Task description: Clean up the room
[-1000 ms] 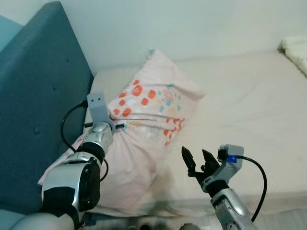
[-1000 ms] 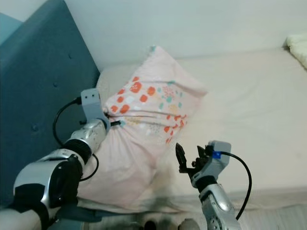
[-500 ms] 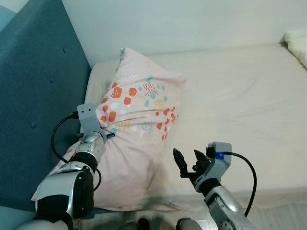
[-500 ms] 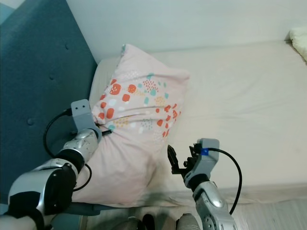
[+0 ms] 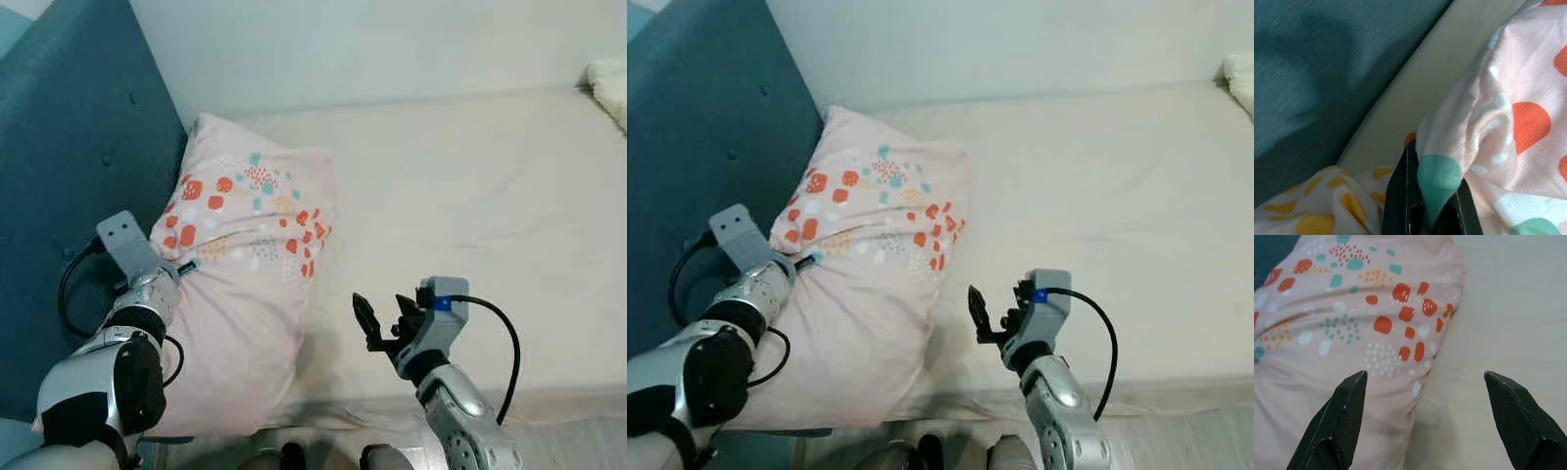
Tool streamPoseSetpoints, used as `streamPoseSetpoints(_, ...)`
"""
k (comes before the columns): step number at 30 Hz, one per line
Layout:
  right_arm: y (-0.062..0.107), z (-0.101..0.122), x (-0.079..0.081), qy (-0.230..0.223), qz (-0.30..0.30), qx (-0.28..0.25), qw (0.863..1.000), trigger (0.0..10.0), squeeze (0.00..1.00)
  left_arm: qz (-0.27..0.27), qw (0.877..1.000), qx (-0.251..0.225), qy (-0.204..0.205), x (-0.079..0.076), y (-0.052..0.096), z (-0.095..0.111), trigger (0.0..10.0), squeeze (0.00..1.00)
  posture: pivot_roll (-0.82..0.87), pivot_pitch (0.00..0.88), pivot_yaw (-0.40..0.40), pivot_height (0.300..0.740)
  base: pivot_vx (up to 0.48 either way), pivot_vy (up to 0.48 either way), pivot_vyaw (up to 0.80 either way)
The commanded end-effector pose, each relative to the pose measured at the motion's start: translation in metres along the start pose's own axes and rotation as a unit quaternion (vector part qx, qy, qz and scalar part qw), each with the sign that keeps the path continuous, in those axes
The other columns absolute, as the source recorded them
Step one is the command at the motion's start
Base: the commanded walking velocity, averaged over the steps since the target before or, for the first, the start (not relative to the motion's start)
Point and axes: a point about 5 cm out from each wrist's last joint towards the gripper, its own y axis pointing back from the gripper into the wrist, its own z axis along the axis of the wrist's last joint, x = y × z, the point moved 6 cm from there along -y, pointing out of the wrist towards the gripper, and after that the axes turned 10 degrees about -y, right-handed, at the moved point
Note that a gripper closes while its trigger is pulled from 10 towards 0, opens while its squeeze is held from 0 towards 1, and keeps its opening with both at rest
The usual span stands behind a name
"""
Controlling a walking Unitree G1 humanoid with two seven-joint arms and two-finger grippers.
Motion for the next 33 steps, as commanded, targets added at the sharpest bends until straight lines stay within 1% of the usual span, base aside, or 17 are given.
streamPoseSetpoints(1, 0.002, -0.010, -0.004, 0.001, -0.008, 0.018, 1.000, 10.0, 0.00, 0.029, 0.999, 0.007, 0.010, 0.017, -0.003, -0.009, 10.0, 0.00, -0.23, 0.232, 0.116, 0.680, 0.000, 0.000, 0.00)
streamPoseSetpoints(5, 0.001, -0.010, -0.004, 0.001, -0.008, 0.018, 1.000, 10.0, 0.00, 0.014, 1.000, 0.019, 0.006, 0.009, -0.001, -0.022, 10.0, 0.00, -0.23, 0.227, 0.117, 0.670, 0.000, 0.000, 0.00)
streamPoseSetpoints(8, 0.000, -0.010, -0.004, 0.003, -0.008, 0.018, 1.000, 10.0, 0.00, -0.062, 0.998, 0.030, -0.013, -0.032, 0.011, -0.042, 10.0, 0.00, -0.22, 0.223, 0.117, 0.650, 0.000, 0.000, 0.00)
streamPoseSetpoints(12, -0.001, -0.010, -0.004, 0.003, -0.007, 0.017, 1.000, 10.0, 0.00, -0.091, 0.995, 0.032, -0.009, -0.047, 0.016, -0.047, 10.0, 0.00, -0.22, 0.219, 0.118, 0.640, 0.000, 0.000, 0.00)
streamPoseSetpoints(14, -0.002, -0.009, -0.004, 0.003, -0.006, 0.016, 1.000, 10.0, 0.00, -0.139, 0.990, 0.028, 0.002, -0.070, 0.024, -0.046, 10.0, 0.00, -0.21, 0.217, 0.117, 0.630, 0.000, 0.000, 0.00)
streamPoseSetpoints(15, -0.002, -0.009, -0.004, 0.003, -0.006, 0.016, 1.000, 10.0, 0.00, -0.139, 0.990, 0.028, 0.002, -0.070, 0.024, -0.046, 10.0, 0.00, -0.21, 0.217, 0.117, 0.630, 0.000, 0.000, 0.00)
streamPoseSetpoints(16, -0.003, -0.009, -0.004, 0.003, -0.005, 0.016, 1.000, 10.0, 0.00, -0.177, 0.984, 0.016, 0.001, -0.087, 0.031, -0.041, 10.0, 0.00, -0.21, 0.212, 0.116, 0.625, 0.000, 0.000, 0.00)
streamPoseSetpoints(17, -0.003, -0.009, -0.004, 0.003, -0.005, 0.016, 1.000, 10.0, 0.00, -0.177, 0.984, 0.016, 0.001, -0.087, 0.031, -0.041, 10.0, 0.00, -0.21, 0.212, 0.116, 0.625, 0.000, 0.000, 0.00)
streamPoseSetpoints(19, -0.005, -0.007, -0.003, 0.005, -0.001, 0.011, 1.000, 10.0, 0.00, -0.258, 0.966, -0.025, -0.017, -0.122, 0.047, -0.027, 10.0, 0.00, -0.21, 0.205, 0.113, 0.620, 0.000, 0.000, 0.00)
streamPoseSetpoints(22, -0.005, -0.005, -0.002, 0.003, 0.001, 0.006, 1.000, 10.0, 0.00, -0.286, 0.957, -0.043, -0.027, -0.134, 0.054, -0.021, 10.0, 0.00, -0.21, 0.205, 0.113, 0.620, 0.000, 0.000, 0.00)
streamPoseSetpoints(24, -0.007, -0.003, -0.003, 0.002, 0.002, 0.002, 1.000, 10.0, 0.00, -0.341, 0.932, -0.094, -0.082, -0.157, 0.071, -0.009, 10.0, 0.00, -0.20, 0.196, 0.111, 0.620, 0.000, 0.000, 0.00)
streamPoseSetpoints(27, -0.009, -0.002, -0.003, 0.003, 0.003, 0.001, 1.000, 10.0, 0.00, -0.356, 0.920, -0.118, -0.115, -0.165, 0.077, -0.005, 10.0, 0.00, -0.19, 0.191, 0.111, 0.620, 0.000, 0.000, 0.00)
streamPoseSetpoints(28, -0.010, -0.002, -0.002, 0.003, 0.004, 0.000, 1.000, 10.0, 0.00, -0.372, 0.903, -0.148, -0.157, -0.174, 0.086, -0.001, 10.0, 0.00, -0.19, 0.187, 0.113, 0.620, 0.000, 0.000, 0.00)
streamPoseSetpoints(29, -0.010, -0.002, -0.002, 0.003, 0.004, 0.000, 1.000, 10.0, 0.00, -0.372, 0.903, -0.148, -0.157, -0.174, 0.086, -0.001, 10.0, 0.00, -0.19, 0.187, 0.113, 0.620, 0.000, 0.000, 0.00)
streamPoseSetpoints(30, -0.012, -0.002, -0.001, 0.003, 0.005, -0.001, 1.000, 10.0, 0.00, -0.385, 0.887, -0.173, -0.190, -0.183, 0.094, 0.002, 10.0, 0.00, -0.19, 0.184, 0.113, 0.620, 0.000, 0.000, 0.00)
streamPoseSetpoints(32, -0.012, -0.002, -0.001, 0.003, 0.005, -0.001, 1.000, 10.0, 0.00, -0.385, 0.887, -0.173, -0.190, -0.183, 0.094, 0.002, 10.0, 0.00, -0.19, 0.184, 0.113, 0.620, 0.000, 0.000, 0.00)
streamPoseSetpoints(33, -0.012, -0.002, 0.000, 0.003, 0.006, -0.001, 1.000, 10.0, 0.00, -0.395, 0.871, -0.196, -0.218, -0.191, 0.102, 0.004, 10.0, 0.00, -0.19, 0.182, 0.114, 0.620, 0.000, 0.000, 0.00)
